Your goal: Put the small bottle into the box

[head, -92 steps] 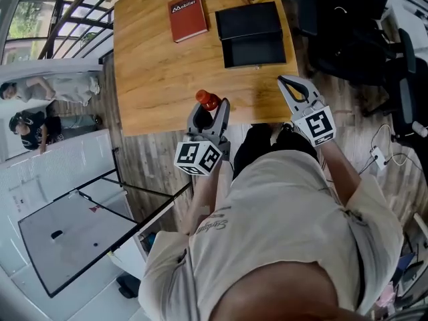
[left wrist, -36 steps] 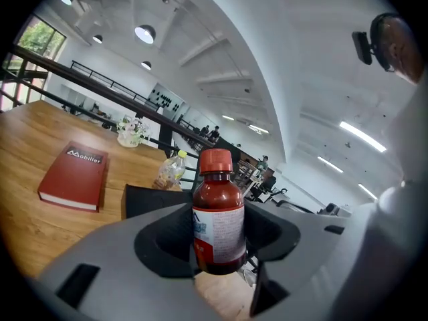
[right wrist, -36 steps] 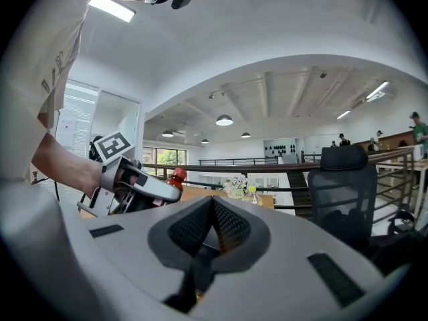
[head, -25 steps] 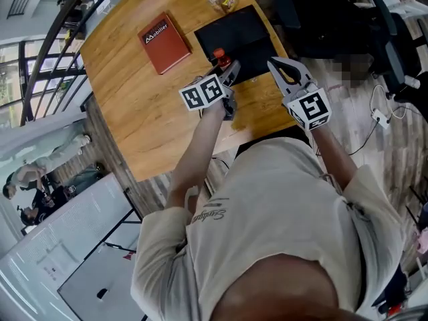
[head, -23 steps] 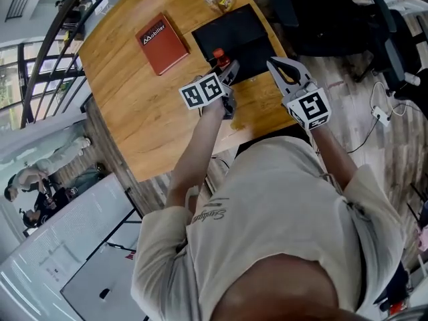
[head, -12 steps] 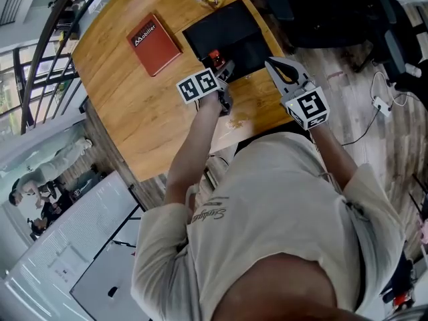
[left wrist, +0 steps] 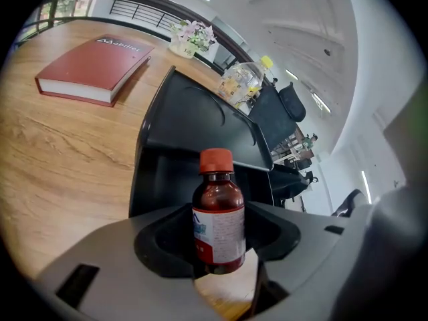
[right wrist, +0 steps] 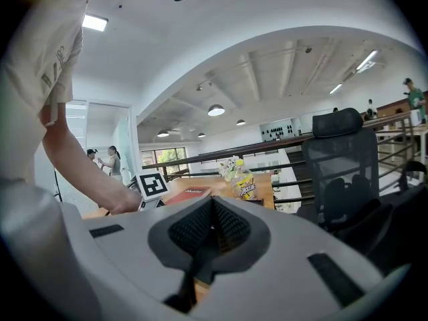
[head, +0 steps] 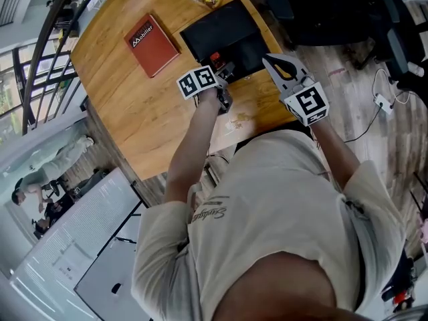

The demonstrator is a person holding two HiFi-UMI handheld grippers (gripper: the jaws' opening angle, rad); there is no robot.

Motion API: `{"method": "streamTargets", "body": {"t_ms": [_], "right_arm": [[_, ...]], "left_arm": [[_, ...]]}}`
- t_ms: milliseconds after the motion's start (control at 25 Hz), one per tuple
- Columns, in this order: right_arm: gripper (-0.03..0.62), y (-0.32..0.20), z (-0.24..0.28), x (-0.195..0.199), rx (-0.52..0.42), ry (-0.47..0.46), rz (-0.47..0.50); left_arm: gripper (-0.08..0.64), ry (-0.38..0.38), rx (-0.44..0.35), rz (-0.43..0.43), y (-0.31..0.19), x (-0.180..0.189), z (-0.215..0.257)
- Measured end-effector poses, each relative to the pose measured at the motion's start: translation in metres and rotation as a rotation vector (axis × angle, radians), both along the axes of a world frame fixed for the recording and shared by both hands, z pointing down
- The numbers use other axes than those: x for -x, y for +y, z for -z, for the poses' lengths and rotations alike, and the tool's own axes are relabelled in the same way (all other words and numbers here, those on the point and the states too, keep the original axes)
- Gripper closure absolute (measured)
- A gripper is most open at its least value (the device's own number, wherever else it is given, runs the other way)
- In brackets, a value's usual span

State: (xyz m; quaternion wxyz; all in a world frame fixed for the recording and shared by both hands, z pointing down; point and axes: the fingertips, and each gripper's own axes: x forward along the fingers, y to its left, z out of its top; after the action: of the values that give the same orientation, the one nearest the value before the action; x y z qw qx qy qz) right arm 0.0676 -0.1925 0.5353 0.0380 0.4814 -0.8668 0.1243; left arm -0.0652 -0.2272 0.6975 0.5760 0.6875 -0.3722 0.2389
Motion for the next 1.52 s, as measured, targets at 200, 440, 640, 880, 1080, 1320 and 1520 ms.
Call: {"method": "streamTargets", "body": {"t_ms": [200, 440, 640, 880, 1080, 1320, 1520], "right_arm": [[0.598, -0.006, -0.001, 0.005, -0.002, -0.011, 0.015], [0.598, -0.011, -0.003, 0.005, 0.000, -0.021, 0.021], [0.598, -0.010, -0.009, -0.002, 0.017, -0.023, 0.006], [0.598, -0.010, -0.014, -0.006, 0.024, -0.028, -0.010], [0.598, -0.007, -0.020, -0.004, 0.030, -0.034, -0.009], [0.598, 0.000, -0.019, -0.005, 0.034, -0.041, -0.015], [0.598, 0.003, -0.015, -0.005, 0.019, -0.037, -0.015]], "left_arm": [[0.333, -0.009, 0.085, -0.011, 0.003, -0.001, -0.007], [0.333, -0.041, 0.157, -0.037, 0.005, -0.001, -0.015], [0.333, -0.080, 0.202, -0.054, 0.007, -0.002, -0.020], [0.333, -0.123, 0.239, -0.067, 0.001, -0.003, -0.029], [0.333, -0.161, 0.262, -0.091, -0.001, -0.005, -0.036], [0.333, -0.210, 0.273, -0.128, 0.002, -0.005, -0.041], [0.331, -0.191, 0.279, -0.139, 0.003, -0.007, -0.040]]}}
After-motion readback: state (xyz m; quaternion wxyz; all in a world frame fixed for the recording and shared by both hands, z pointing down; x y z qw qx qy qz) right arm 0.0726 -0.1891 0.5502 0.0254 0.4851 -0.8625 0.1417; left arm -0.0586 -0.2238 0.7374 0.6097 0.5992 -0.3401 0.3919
